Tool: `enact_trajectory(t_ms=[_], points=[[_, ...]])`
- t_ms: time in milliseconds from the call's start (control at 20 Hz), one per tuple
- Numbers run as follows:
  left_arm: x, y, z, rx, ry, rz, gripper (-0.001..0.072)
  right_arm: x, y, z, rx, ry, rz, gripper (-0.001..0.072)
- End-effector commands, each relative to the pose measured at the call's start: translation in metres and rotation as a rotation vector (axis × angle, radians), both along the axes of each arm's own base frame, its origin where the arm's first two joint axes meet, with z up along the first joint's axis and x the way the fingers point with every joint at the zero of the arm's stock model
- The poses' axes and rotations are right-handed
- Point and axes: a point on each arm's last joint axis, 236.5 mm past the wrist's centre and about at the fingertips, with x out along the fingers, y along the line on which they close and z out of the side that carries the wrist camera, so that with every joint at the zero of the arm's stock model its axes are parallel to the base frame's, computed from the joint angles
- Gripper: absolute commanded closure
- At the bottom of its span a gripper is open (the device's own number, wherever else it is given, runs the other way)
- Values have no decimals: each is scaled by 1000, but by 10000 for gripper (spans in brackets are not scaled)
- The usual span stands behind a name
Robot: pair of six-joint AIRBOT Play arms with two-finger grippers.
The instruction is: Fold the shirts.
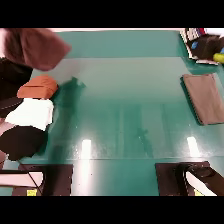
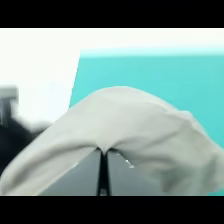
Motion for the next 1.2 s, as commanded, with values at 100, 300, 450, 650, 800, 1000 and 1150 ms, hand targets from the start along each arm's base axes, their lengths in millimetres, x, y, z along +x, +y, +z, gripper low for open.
enact_trajectory(t_ms=[100,300,450,650,800,1000,1150], points=[[-127,-103,88,-17,-85,-263,683,-10,-1,67,8,-148,3,694],[-150,-229,9,-46,151,-577,682,-17,0,87,10,-185,8,694],[-177,-337,-74,-84,346,-824,678,-23,1,90,0,-178,18,694],[-193,-425,-159,-153,515,-984,2,-27,2,82,-13,-144,31,694],[-142,-377,-168,-200,534,-838,1,-30,3,75,-23,-113,41,694],[-80,-247,-216,-322,679,-521,2,-32,3,75,-24,-113,43,694],[-81,-179,-290,-433,838,-354,2,-31,3,74,-25,-110,42,694]])
